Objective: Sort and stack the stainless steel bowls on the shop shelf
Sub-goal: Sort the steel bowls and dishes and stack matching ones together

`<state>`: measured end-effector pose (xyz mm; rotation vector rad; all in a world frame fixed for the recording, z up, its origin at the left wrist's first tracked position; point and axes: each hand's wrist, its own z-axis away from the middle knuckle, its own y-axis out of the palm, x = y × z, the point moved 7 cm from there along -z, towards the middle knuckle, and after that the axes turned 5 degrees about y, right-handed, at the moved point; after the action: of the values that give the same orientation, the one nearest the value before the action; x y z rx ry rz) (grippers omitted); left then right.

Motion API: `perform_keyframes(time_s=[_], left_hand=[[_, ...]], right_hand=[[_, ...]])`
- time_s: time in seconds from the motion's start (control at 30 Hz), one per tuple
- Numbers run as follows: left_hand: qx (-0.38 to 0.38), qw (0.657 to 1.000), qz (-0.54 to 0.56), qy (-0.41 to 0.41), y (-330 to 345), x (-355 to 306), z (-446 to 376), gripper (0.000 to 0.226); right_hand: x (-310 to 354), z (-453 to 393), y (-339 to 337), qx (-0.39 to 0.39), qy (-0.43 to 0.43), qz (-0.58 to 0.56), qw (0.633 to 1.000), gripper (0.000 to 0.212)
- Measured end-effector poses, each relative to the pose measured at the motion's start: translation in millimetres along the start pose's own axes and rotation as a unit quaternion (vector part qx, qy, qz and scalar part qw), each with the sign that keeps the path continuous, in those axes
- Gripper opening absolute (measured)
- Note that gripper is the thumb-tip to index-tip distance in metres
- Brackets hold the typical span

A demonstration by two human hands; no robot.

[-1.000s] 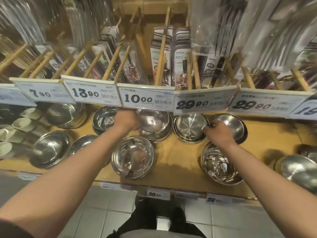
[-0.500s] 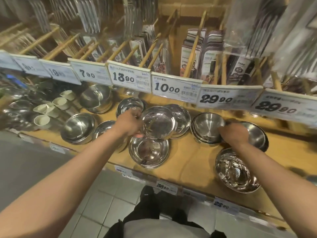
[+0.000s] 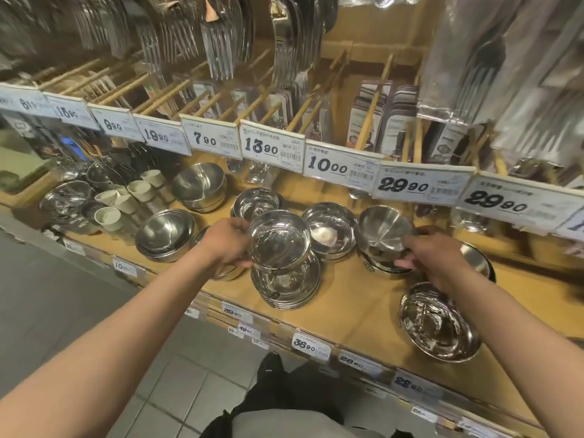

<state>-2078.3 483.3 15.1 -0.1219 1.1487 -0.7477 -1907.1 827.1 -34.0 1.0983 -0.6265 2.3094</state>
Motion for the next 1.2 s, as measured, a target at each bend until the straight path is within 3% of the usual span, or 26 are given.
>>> perform_keyframes(time_s=[0.27, 0.33, 0.6, 0.87, 1.0, 1.2], left_hand=[[-0.023, 0.999, 0.033, 0.021, -7.0, 11.2, 27.8, 0.02], [-0.019, 0.999, 0.046, 0.018, -0.7, 14.5, 30.4, 0.021], [0.082, 0.994, 0.036, 0.061, 66.7, -5.2, 28.9, 0.019], [0.212, 0.972, 0.011, 0.097, 154.5, -30.6, 47.6, 0.012], [0.211, 0.972, 0.01, 0.102, 185.2, -39.0, 67.0, 0.023], [0.172, 0.981, -0.002, 0.095, 226.7, -49.9, 85.0, 0.023]], right_hand=[[-24.3, 62.6, 19.4, 0.066, -0.005, -0.044, 0.997, 0.017], [-39.5, 70.8, 21.5, 0.061, 0.013, -0.04, 0.997, 0.028], [-81.6, 113.0, -47.1, -0.032, 0.004, -0.119, 0.992, 0.02], [-124.6, 175.7, -177.9, -0.219, 0.009, -0.165, 0.962, 0.025], [-136.6, 185.2, -242.1, -0.274, 0.018, -0.162, 0.948, 0.028], [-151.2, 148.3, -288.0, -0.267, 0.051, -0.089, 0.958, 0.032]])
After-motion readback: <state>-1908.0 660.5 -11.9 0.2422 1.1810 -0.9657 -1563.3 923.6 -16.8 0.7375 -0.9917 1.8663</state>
